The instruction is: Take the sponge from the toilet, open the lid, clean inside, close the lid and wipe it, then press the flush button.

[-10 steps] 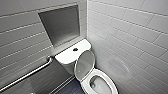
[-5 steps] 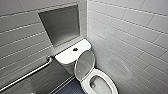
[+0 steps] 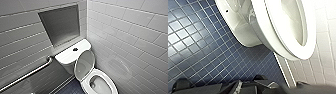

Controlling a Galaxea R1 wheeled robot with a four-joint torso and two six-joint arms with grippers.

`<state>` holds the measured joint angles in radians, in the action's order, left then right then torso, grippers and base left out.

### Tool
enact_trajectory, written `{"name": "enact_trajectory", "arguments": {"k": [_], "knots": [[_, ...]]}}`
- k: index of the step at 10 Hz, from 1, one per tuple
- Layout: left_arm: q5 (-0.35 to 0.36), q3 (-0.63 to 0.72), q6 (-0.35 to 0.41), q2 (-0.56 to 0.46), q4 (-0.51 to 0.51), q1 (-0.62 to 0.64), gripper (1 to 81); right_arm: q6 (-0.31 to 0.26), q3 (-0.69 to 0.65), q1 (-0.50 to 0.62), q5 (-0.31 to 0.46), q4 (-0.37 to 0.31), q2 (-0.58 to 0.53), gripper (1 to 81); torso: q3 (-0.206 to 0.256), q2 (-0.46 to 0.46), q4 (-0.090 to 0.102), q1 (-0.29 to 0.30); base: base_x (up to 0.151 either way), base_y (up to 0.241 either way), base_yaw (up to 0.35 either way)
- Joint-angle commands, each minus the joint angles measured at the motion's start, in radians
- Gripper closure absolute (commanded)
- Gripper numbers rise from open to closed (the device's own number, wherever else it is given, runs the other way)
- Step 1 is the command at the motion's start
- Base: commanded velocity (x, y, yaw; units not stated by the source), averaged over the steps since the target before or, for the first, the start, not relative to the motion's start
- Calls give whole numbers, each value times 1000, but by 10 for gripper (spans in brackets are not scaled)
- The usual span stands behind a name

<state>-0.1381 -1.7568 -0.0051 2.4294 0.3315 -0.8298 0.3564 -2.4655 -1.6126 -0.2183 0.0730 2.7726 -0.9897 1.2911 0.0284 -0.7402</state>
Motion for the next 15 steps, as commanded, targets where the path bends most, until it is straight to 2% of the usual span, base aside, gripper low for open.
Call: {"name": "enact_trajectory", "arguments": {"k": [1, 2, 3, 6, 8, 10, 11, 13, 15], "knots": [[-40, 20, -3, -44, 142, 163, 10, -325, 170, -5, 92, -310, -112, 811, 0, 0, 0, 0, 0, 0, 0], [-35, 11, -3, -42, 187, 198, 10, -435, 223, -10, 86, -389, -130, 811, 0, 0, 0, 0, 0, 0, 0], [-35, -7, -3, -36, 245, 235, 10, -445, 240, -5, 95, -401, -138, 811, 0, 0, 0, 0, 0, 0, 0], [1, -85, -9, 7, 386, 307, 10, -447, 234, -2, 103, -397, -135, 811, 0, -1, 0, 0, 0, 0, 0], [6, -145, -16, 37, 491, 338, 10, -445, 148, 4, 102, -406, -109, 811, 0, -1, 0, 0, 0, 0, 0], [75, -164, -21, 50, 572, 359, 10, -445, 114, -5, 100, -404, -75, 811, 0, -1, 0, 0, 0, 0, 0], [84, -164, -27, 54, 590, 376, 10, -447, 114, -5, 103, -403, -64, 811, 0, -1, 0, 0, 0, 0, 0], [132, -165, -102, 61, 594, 402, 10, -456, 116, -13, 102, -392, -49, 811, 0, -2, 0, 0, 0, 0, 0], [155, -165, -118, 74, 595, 432, 10, -459, 111, -14, 103, -392, -35, 811, 0, -2, 0, 0, 0, 0, 0]]}}
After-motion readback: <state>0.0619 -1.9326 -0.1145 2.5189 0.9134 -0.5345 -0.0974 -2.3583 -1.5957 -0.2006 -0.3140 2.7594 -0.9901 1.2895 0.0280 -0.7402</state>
